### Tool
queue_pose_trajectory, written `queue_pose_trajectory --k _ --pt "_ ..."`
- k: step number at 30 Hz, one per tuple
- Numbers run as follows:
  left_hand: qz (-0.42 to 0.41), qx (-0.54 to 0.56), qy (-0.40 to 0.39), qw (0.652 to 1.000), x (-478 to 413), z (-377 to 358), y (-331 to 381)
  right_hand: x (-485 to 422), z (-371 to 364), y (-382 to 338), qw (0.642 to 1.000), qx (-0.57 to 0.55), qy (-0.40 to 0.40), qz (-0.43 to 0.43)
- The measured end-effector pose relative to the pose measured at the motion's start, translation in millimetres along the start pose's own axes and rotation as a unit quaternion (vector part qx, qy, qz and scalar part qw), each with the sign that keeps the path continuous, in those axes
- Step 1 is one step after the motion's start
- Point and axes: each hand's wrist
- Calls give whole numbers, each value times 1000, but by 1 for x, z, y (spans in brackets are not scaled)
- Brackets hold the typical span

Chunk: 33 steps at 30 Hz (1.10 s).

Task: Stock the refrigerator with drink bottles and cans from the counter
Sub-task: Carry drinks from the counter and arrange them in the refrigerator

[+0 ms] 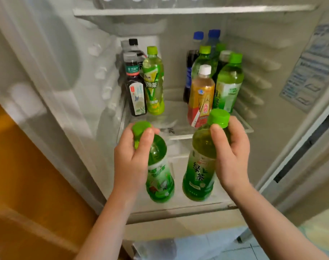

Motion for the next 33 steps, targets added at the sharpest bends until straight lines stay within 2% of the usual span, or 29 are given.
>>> queue_pose_trajectory --k 3,7,11,18,24,29,31,33 --pt "-44 9 4 999 -48 -3 2 -36 -29 2 997 -9 51 60" --pt "-78 -57 48 994 -95 -6 1 -74 -63 10 990 14 94 107" --pt "-91 -108 102 985 -124 -7 -5 -102 -87 22 990 32 84 110" --pt "-94 -160 136 973 -149 -12 -19 -128 -116 55 994 57 55 81" --pt "-79 -154 145 974 -172 -14 -33 -143 -121 69 997 63 -24 47" --pt "-93 -102 160 977 -158 -17 -48 -139 -108 83 996 59 -74 -8" --pt "-64 -75 141 985 -139 -21 -61 -125 -101 90 993 52 -105 -23" --pt "-14 -95 124 988 -117 -23 -78 -105 -94 99 987 74 -143 -5"
Point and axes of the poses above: each hand's wrist, its own x-axis away from the middle knuckle, its own z-axis out of the back of the hand, y = z × x, and after that the axes turned 2 degrees about -x, right-handed
